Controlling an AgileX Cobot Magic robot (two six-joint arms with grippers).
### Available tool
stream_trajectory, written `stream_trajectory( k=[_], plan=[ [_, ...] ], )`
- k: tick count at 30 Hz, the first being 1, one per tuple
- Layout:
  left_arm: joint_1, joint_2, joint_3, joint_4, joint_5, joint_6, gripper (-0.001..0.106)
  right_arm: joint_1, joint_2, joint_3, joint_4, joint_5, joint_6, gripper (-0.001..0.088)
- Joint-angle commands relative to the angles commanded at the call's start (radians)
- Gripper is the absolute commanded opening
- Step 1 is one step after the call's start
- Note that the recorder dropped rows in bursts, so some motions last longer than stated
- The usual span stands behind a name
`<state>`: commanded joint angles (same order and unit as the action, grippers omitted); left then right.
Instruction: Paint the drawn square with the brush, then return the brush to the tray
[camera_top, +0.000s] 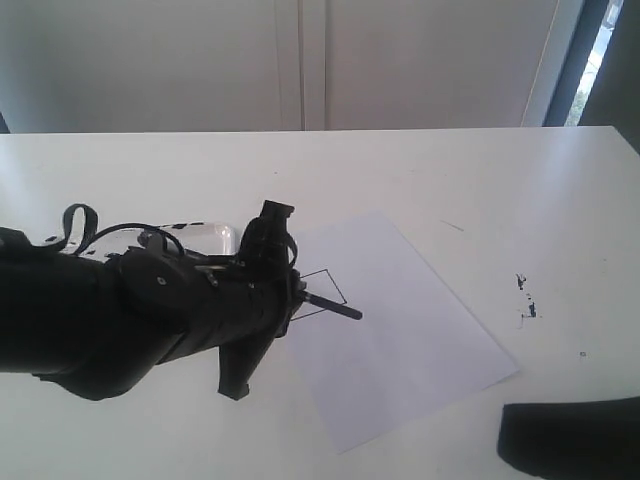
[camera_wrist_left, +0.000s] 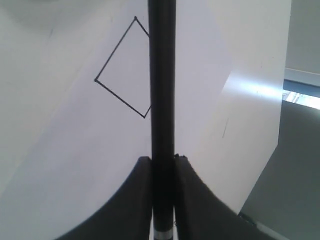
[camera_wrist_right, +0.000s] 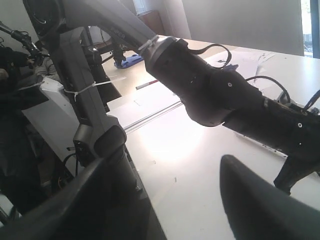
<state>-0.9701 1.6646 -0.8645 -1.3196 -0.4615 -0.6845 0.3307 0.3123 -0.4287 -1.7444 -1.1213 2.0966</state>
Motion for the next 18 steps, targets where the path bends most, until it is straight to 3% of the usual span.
stream_trajectory(
  k=[18],
  plan=[
    [0.002, 0.04, -0.004, -0.084, -0.002, -0.004, 0.0, 0.0, 0.0, 0.0, 0.0, -0.039, 0.0, 0.06]
  ],
)
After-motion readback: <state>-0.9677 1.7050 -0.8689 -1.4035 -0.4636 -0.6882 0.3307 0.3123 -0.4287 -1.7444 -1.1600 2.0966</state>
